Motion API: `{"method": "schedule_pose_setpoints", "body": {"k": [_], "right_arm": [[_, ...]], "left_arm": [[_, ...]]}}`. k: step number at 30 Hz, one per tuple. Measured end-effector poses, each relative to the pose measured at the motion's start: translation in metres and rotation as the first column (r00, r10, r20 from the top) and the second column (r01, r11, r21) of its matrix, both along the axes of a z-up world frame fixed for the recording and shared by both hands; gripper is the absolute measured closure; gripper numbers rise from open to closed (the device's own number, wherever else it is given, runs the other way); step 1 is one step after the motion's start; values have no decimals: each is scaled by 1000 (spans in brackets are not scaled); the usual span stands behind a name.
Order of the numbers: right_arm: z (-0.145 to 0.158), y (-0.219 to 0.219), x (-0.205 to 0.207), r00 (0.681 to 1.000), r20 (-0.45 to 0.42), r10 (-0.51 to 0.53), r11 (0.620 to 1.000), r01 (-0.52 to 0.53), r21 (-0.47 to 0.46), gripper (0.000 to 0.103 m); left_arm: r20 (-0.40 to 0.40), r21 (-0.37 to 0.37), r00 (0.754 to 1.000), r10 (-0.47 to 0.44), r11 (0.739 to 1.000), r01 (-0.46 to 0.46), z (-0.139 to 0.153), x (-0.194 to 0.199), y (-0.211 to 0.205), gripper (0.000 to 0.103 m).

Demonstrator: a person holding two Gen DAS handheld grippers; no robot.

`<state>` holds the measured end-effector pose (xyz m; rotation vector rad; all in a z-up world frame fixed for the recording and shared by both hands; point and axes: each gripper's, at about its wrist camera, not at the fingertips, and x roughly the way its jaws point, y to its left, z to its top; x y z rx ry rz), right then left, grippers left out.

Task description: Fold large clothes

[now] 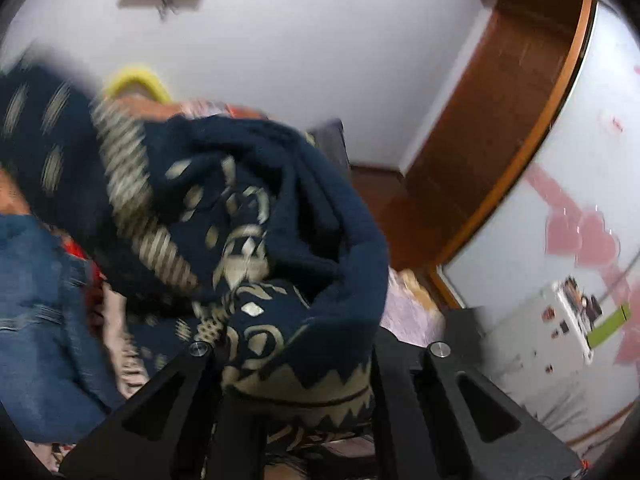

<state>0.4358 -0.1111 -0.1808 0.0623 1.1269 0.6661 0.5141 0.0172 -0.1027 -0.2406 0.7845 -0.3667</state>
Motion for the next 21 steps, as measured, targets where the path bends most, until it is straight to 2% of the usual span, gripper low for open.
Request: {"method": "schedule_pose_setpoints", "body": {"k": [3, 7, 8, 11, 16, 17, 18, 21], "right_arm": [[11, -43, -8, 997, 41, -67, 997, 69, -44, 39], [20, -97, -8, 978, 91, -190, 973, 199, -115, 39], [21, -107, -8, 972, 98, -213, 966, 225, -129, 39], [24, -124, -9, 962, 110, -250, 956, 263, -131, 39], [37, -127, -15, 954, 136, -266, 956, 279, -94, 39], [39, -127, -17, 953, 140, -267, 956, 281, -88, 39], [42, -125, -17, 952, 146, -269, 956, 282, -79, 39], [51, -124, -18, 951, 161, -263, 960, 274, -55, 39]], "left_arm": [[-57, 34, 997, -53, 998, 55, -16, 6, -16, 99], [-114, 28, 987, -110, 993, 114, -33, -1, -23, 99], [-124, 56, 985, -122, 990, 129, -36, -6, -26, 99], [-134, 160, 982, -132, 975, 153, -45, -18, -35, 99], [-191, 209, 977, -99, 968, 139, -63, -25, -46, 98], [-187, 220, 978, -97, 966, 138, -63, -26, -49, 94], [-178, 222, 978, -106, 964, 144, -60, -31, -50, 86], [-175, 162, 974, -143, 972, 172, -49, -46, -53, 61]]}}
